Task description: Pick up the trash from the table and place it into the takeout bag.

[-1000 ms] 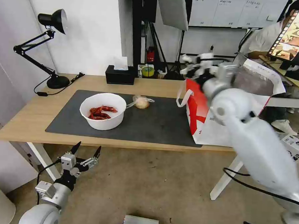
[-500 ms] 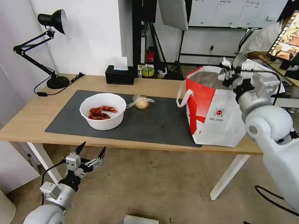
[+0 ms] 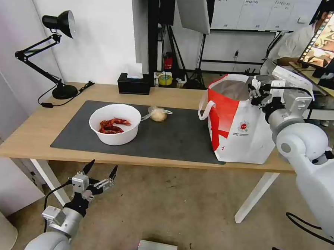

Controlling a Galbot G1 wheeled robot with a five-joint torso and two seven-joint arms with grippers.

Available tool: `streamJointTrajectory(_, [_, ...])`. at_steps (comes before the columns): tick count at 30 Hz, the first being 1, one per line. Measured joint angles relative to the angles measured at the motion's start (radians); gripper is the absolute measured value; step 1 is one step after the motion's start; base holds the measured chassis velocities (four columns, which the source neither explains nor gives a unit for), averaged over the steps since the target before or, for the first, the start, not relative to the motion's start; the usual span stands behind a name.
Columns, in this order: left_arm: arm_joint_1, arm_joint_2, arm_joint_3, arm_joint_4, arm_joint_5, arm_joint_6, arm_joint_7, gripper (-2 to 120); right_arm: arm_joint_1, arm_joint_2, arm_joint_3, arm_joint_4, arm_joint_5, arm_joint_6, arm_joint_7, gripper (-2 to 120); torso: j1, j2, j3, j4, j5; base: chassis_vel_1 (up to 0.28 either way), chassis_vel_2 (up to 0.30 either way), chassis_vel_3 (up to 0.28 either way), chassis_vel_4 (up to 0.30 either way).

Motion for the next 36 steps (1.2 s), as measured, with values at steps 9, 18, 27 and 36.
streamJointTrajectory(9, [-0.003,0.000,0.001,0.000,0.000,0.001,0.000,100,0.009,0.001,-0.008,-0.008,0.003,-0.001,-0.017,82,0.000,0.000,0.000,0.0000,0.0000,0.000,0.000,0.000,0.000])
streamJointTrajectory(18, [-0.009,-0.001,0.002,0.002,-0.001,0.001,0.000,100,0.059,0.029,-0.052,0.002,0.088,0.187,-0.165,100,0.000,0.000,0.000,0.0000,-0.0002,0.000,0.000,0.000,0.000])
streamJointTrajectory(27, [-0.006,-0.003,-0.013,0.000,-0.005,0.001,0.000,100,0.069,0.055,-0.145,0.047,0.109,0.243,-0.285,100,0.000,0.000,0.000,0.0001,-0.0003,0.000,0.000,0.000,0.000])
streamJointTrajectory(36, [0.009,-0.011,-0.032,-0.008,-0.009,0.000,0.000,100,-0.144,0.071,-0.179,0.147,0.015,0.272,-0.274,100,0.000,0.000,0.000,-0.0001,0.0001,0.000,0.000,0.000,0.000])
